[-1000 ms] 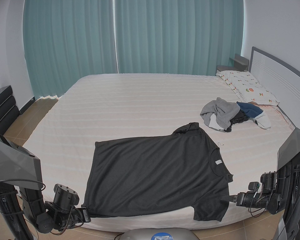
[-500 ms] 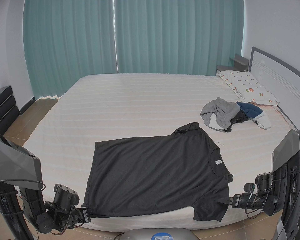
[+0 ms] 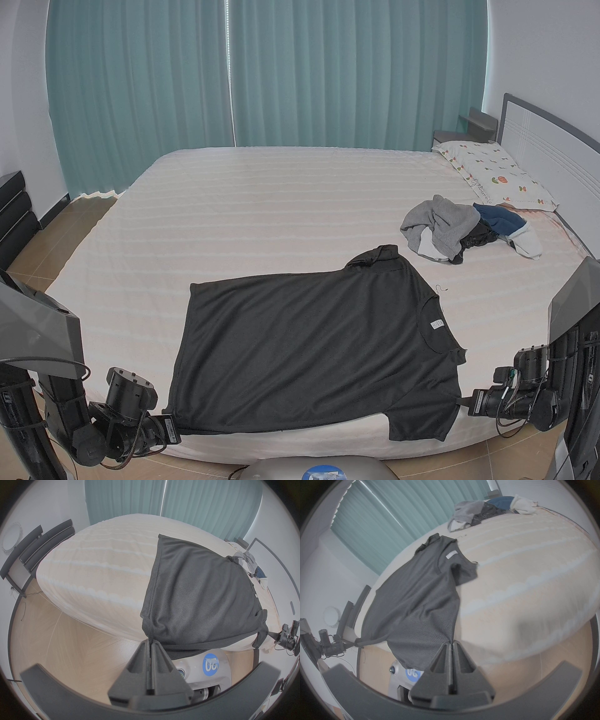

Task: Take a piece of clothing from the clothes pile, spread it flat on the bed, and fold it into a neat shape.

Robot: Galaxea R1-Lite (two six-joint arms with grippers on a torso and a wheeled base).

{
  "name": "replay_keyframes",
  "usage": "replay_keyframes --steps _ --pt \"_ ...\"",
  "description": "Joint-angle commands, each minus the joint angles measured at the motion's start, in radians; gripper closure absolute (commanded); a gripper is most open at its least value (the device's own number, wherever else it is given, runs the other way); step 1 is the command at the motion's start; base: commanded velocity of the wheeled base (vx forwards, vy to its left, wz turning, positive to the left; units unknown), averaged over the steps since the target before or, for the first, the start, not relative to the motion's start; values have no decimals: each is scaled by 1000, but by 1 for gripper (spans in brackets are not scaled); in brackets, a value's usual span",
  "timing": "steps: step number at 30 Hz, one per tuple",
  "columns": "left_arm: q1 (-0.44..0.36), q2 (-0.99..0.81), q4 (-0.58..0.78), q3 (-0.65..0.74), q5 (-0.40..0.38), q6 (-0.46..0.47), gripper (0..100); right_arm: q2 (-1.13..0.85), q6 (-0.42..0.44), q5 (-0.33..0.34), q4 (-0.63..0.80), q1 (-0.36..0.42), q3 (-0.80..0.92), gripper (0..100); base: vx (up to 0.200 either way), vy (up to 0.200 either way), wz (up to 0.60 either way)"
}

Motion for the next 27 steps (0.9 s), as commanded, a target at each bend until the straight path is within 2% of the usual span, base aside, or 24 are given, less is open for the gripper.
replay_keyframes --steps 1,4,6,7,16,20,27 --pt "11 -4 0 15 1 0 100 -65 -4 -38 60 -4 18 100 0 0 0" --pt "12 -8 4 15 0 0 100 -185 -68 -43 268 -19 18 100 0 0 0" --pt "12 -8 4 15 1 0 100 -206 -88 -43 297 -27 18 100 0 0 0" --pt "12 -8 6 15 1 0 100 -260 -126 -43 359 -44 18 100 0 0 0" --pt "6 -8 17 16 9 6 100 -364 -156 -57 523 -31 18 100 0 0 0" --pt "6 -28 69 16 35 14 100 -403 -205 -93 600 -30 18 100 0 0 0" --pt "0 -70 115 16 38 17 100 -501 -212 -103 709 25 18 100 0 0 0"
